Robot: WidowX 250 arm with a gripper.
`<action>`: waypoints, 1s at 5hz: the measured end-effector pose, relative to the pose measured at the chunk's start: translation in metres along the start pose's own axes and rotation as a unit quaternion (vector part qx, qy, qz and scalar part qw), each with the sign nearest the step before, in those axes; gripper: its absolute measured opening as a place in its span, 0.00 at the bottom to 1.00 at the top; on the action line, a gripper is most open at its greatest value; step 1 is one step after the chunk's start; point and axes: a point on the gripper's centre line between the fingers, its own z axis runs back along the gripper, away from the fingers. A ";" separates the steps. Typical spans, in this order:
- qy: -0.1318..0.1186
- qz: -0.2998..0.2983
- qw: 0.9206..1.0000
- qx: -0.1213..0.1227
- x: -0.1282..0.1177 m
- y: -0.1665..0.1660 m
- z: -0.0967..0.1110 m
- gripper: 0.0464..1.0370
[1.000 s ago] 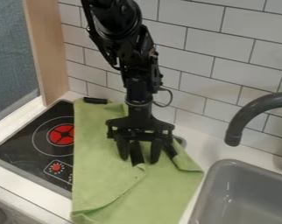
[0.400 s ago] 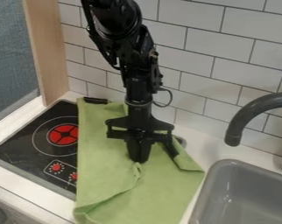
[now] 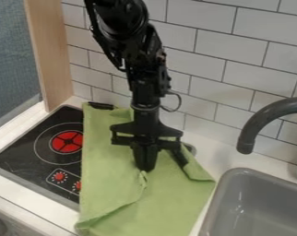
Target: Unfold the cloth from the top right to the bottom left
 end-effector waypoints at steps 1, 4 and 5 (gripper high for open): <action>-0.016 -0.004 1.000 -0.021 -0.004 0.013 0.026 0.01; -0.028 0.014 0.999 -0.002 -0.013 0.097 0.050 0.01; -0.022 0.020 0.999 0.015 -0.020 0.124 0.049 0.01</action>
